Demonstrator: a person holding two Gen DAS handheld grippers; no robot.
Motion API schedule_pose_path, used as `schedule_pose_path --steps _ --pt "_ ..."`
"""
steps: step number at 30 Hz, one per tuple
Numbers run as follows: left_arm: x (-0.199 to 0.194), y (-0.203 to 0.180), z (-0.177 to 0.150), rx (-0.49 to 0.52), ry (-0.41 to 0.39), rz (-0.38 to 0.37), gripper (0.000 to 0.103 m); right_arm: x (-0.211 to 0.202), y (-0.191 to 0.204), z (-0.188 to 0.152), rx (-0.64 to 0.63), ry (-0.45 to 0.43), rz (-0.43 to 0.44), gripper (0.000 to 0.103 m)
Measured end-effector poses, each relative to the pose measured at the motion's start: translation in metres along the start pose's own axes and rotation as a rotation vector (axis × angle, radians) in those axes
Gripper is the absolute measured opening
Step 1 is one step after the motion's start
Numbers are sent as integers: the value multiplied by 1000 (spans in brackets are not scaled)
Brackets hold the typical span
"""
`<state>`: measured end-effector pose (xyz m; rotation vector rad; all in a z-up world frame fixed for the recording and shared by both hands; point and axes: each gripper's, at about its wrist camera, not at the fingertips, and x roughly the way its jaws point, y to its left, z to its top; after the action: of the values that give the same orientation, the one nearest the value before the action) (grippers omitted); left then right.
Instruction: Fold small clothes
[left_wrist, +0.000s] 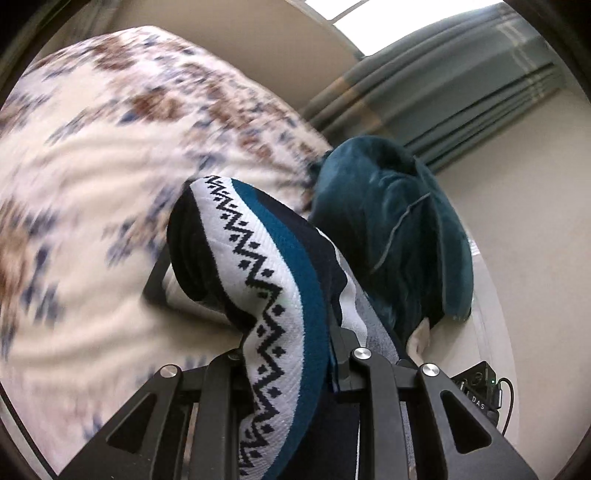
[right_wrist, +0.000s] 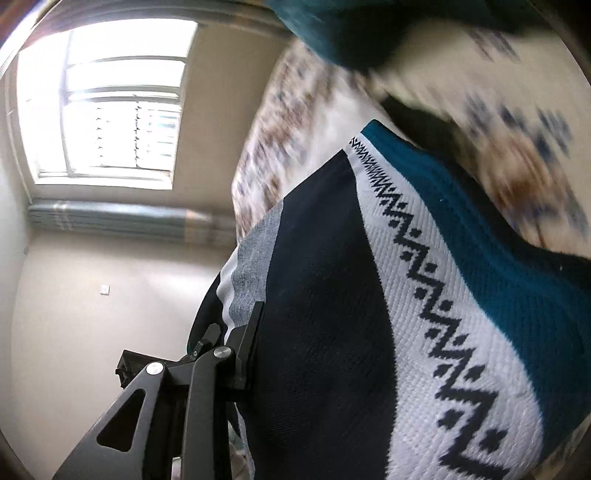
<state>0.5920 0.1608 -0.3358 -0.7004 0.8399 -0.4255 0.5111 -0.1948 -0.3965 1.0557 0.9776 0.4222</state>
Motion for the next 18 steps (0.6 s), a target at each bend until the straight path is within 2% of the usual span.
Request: schedule_pose_path --steps 1,4,5,7,11,14,16,18 --pt "10 -3 18 17 -2 -4 19 -6 3 14 -9 -18 8 31" --pt "42 -4 64 66 6 -3 19 33 33 74 -53 -89 24 31" --pt "63 0 85 80 22 -1 19 40 36 91 -65 -107 20 31" --pt "95 13 106 90 54 17 20 67 38 123 -82 -139 23 31" --pt "155 57 114 89 150 116 20 126 8 160 -79 -156 -12 31" --pt "177 88 103 62 213 165 25 163 -19 163 -76 -117 -76 32" --pt "177 101 101 13 224 142 35 177 -36 160 -72 -92 -118 32" --pt "170 107 102 -42 236 124 40 182 -51 160 -26 -75 -123 37"
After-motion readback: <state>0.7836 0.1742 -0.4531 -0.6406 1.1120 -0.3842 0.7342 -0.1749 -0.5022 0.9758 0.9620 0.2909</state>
